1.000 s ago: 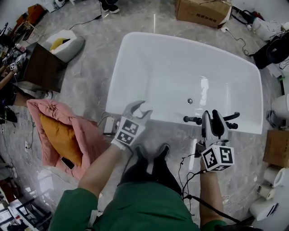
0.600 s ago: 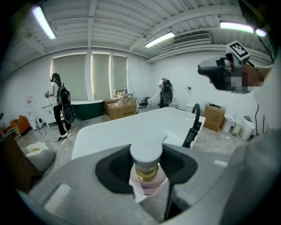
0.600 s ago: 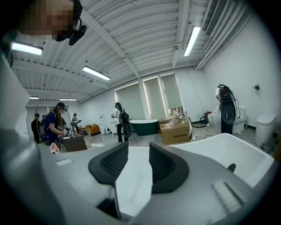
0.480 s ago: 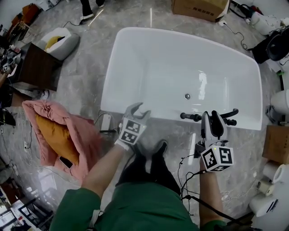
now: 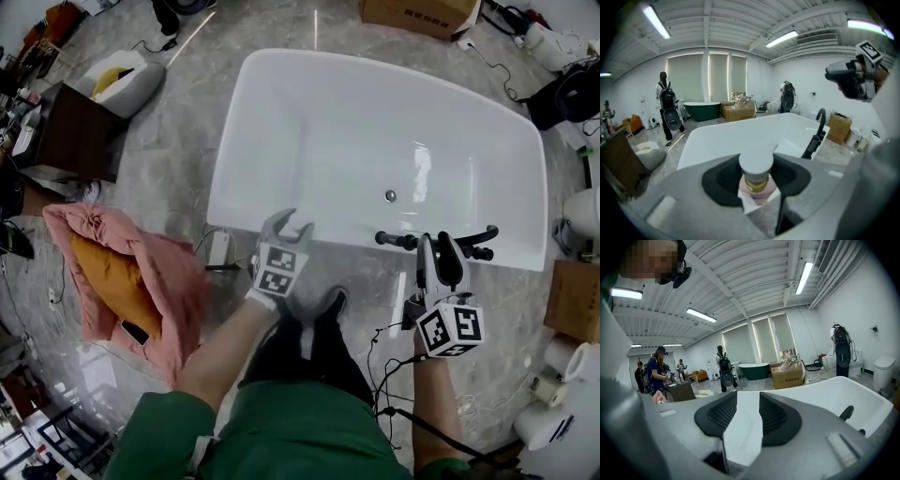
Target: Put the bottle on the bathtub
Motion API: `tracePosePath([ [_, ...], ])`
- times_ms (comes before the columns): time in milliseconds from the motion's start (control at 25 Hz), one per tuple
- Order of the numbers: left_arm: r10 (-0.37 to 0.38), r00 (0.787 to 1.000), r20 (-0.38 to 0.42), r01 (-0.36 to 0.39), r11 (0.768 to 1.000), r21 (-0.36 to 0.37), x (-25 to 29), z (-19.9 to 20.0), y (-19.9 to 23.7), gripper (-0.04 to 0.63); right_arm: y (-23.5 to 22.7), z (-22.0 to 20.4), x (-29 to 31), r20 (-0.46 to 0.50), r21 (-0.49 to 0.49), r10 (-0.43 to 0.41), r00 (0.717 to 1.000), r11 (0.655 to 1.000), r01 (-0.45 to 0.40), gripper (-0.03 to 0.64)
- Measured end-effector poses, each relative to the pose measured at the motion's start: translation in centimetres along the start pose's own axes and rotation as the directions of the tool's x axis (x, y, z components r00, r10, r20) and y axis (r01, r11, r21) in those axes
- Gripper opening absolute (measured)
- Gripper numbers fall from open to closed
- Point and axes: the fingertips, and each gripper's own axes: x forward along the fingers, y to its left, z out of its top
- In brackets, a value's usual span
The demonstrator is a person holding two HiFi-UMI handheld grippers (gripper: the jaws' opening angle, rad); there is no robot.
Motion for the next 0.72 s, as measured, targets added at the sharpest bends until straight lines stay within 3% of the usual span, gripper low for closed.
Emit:
tracePosePath([
  [280, 0.010, 1.000, 0.006, -0.010, 0.999, 0.037, 0.5, -0.1, -0.6, 0.170, 0.5, -0.7, 0.8, -0.028, 0.007, 0.011, 1.000, 1.000, -0.011, 0.147],
  [400, 0.007, 1.000, 0.002, -0.007, 1.000, 0.018, 0.3, -0.7, -0.8, 0.176, 0.7, -0.8, 0.8, -0.028, 0.016, 0.021, 0.999, 1.000, -0.021, 0.147],
  [560, -0.018, 1.000, -0.009, 0.018, 1.000, 0.020, 0.1, -1.3, -0.9, 0.210, 1.3, -1.2, 0.8, -0.028, 0.028, 0.028, 0.999, 0.999, -0.027, 0.147],
  [720, -0.078, 0.996, -0.033, 0.080, 0.993, 0.088, -0.2, -1.1, -2.3, 0.291, 1.7, -0.9, 0.8, -0.024, 0.025, 0.038, 0.999, 0.999, -0.038, 0.147],
])
